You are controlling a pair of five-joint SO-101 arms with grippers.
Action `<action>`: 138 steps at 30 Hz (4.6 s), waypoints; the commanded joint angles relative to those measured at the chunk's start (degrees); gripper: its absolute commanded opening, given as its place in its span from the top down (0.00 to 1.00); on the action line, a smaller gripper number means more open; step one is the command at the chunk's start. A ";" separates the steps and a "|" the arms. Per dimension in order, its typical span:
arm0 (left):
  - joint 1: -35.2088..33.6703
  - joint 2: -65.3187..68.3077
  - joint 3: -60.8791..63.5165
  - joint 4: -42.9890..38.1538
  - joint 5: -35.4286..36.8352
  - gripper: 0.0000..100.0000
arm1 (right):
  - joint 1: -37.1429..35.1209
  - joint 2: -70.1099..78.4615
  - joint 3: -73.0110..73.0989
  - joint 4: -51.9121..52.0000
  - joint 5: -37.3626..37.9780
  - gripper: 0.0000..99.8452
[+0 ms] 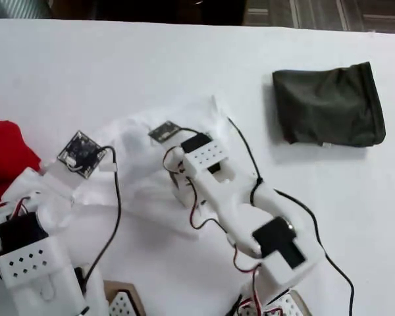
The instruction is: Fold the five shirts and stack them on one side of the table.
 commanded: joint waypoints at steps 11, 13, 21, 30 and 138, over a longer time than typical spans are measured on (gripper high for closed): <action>7.12 -0.44 -3.03 4.04 11.08 0.97 | 20.88 -33.36 -1.32 -1.98 10.46 0.98; 10.90 -0.44 -6.64 6.51 13.45 0.97 | 22.99 -34.59 -1.32 -4.79 10.46 0.98; 17.49 6.77 -24.84 15.03 16.35 0.97 | 25.80 -37.41 -8.26 -10.42 10.20 0.98; 17.76 18.64 -47.78 25.41 16.00 0.97 | 25.98 -38.90 -24.62 -2.68 10.37 0.98; 16.97 72.70 -100.62 10.46 22.07 0.97 | 26.07 -8.57 -45.71 -24.48 10.37 0.98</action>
